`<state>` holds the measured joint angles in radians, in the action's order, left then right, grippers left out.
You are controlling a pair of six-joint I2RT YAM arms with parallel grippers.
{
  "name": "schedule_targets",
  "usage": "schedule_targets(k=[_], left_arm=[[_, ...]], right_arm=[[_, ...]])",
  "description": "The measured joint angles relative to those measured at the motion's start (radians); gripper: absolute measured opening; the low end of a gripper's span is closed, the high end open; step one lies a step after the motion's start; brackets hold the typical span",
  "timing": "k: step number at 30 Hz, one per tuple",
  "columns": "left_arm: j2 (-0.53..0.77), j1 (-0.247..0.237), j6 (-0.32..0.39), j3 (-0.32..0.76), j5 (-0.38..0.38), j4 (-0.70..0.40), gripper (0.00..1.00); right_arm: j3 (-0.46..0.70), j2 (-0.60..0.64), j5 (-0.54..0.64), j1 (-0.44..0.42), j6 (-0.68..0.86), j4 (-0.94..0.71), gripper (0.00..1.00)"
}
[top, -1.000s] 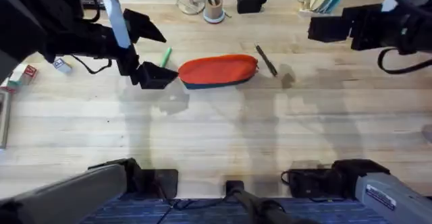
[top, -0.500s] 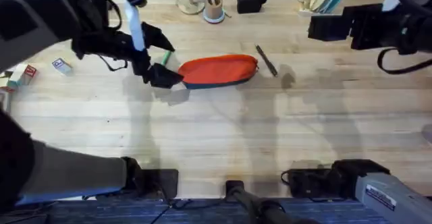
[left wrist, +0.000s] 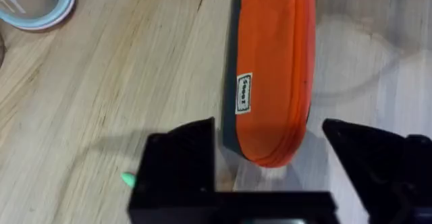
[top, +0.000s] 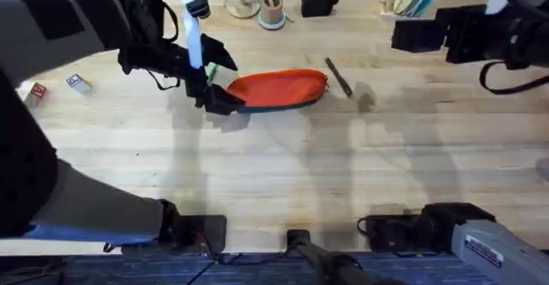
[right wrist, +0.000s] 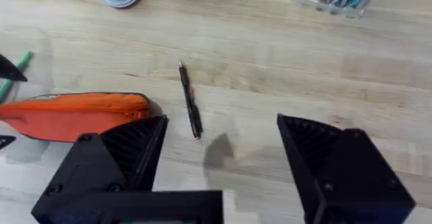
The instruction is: Unzip the bag, pick up the pens from the table one at a time and place them inside, then zip the bag closed.
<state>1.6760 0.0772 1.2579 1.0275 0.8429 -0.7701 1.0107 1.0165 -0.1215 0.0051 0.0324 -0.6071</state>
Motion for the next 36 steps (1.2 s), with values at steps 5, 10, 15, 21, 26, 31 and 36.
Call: schedule_targets(k=[5, 10, 15, 21, 26, 31, 36], left_arm=[[0.0, 0.0, 0.0, 0.0, 0.001, 0.0, 0.389], [0.0, -0.003, 0.004, 0.0, 0.002, -0.002, 0.046], [0.0, -0.003, 0.004, 0.0, 0.002, -0.001, 0.044], [0.0, -0.003, 0.004, 0.0, 0.002, 0.0, 0.044], [0.0, -0.003, 0.004, 0.0, 0.002, 0.0, 0.044], [0.0, -0.003, 0.004, 0.0, 0.002, 0.0, 0.044], [0.0, -0.003, 0.004, 0.0, 0.002, 0.0, 0.044]], right_arm=[[0.0, 0.0, 0.0, 0.0, -0.002, 0.0, 0.997], [0.0, 0.0, -0.003, 0.0, -0.003, -0.001, 0.997], [0.0, 0.0, -0.092, 0.0, -0.026, -0.011, 0.997], [0.002, 0.042, -0.235, 0.0, -0.035, -0.048, 0.997], [0.002, 0.094, -0.282, 0.0, -0.06, -0.085, 0.997], [0.002, 0.124, -0.298, 0.0, -0.12, -0.086, 0.997], [0.002, 0.129, -0.298, 0.0, -0.146, -0.075, 0.997]])
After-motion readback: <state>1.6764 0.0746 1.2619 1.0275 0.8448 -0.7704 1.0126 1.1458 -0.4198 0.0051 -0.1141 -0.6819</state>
